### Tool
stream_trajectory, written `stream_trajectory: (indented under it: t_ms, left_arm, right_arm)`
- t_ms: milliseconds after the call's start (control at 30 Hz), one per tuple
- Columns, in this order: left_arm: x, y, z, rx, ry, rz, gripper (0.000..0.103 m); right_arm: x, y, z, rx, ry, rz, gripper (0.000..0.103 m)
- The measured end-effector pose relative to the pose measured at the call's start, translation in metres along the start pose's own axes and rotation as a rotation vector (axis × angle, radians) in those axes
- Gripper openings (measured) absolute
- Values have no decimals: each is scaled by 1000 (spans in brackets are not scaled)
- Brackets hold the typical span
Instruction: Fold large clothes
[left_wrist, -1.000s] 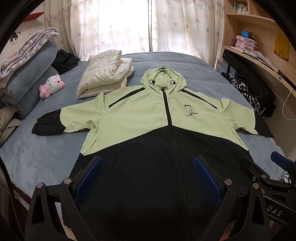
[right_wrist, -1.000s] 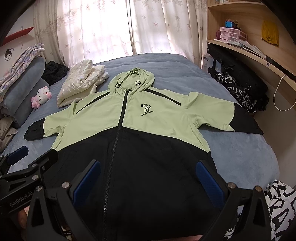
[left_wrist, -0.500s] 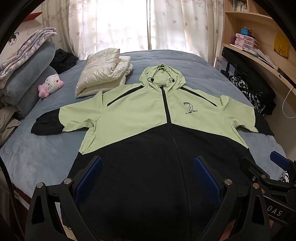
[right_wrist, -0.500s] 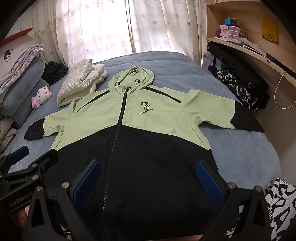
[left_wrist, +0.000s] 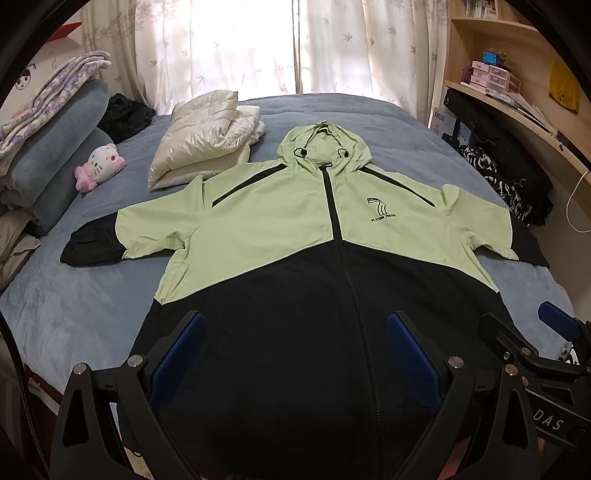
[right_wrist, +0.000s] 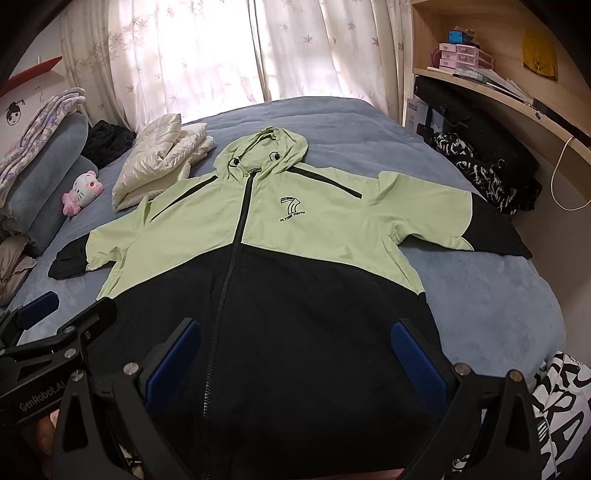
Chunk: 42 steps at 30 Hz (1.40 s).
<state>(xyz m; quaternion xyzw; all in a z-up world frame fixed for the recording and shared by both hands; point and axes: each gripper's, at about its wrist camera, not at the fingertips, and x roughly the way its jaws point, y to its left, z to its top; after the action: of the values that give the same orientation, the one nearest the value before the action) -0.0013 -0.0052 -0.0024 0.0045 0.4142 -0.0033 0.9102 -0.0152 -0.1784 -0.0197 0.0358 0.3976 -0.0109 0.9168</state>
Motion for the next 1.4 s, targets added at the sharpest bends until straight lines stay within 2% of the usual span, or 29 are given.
stream_trajectory:
  t_ms: [133, 267, 433, 500, 600, 767, 933, 1133, 1200, 1333, 1400]
  left_arm:
    - [4, 1, 4, -4, 11, -10, 97]
    - [4, 0, 17, -17, 23, -67, 97]
    - [-3, -15, 43, 33, -30, -74, 97]
    - [-5, -25, 57, 76, -47, -65, 98]
    - [-10, -40, 78, 131, -85, -72, 99]
    - [-17, -64, 109, 149, -156, -85, 101]
    - [-11, -96, 132, 174, -192, -124, 101]
    - [9, -133, 153, 171, -238, -170, 101]
    - [19, -145, 159, 176, -245, -179, 101]
    - [44, -175, 172, 200, -243, -167, 101]
    - [63, -190, 178, 210, -220, -164, 101]
  right_arm:
    - [2, -1, 4, -5, 13, 2, 103]
    - [-5, -3, 20, -43, -13, -6, 103]
    - [-16, -13, 51, -69, -28, 4, 103]
    - [-22, -25, 67, -56, -44, 10, 103]
    - [-29, -45, 92, -35, -76, -24, 103]
    - [-39, -77, 120, -26, -150, -123, 103]
    - [-44, -115, 142, -12, -237, -217, 103]
    - [-41, -176, 157, 81, -322, -243, 103]
    - [-34, -198, 159, 115, -313, -250, 103]
    - [-7, -237, 158, 170, -227, -284, 103]
    - [9, -257, 156, 185, -186, -247, 103]
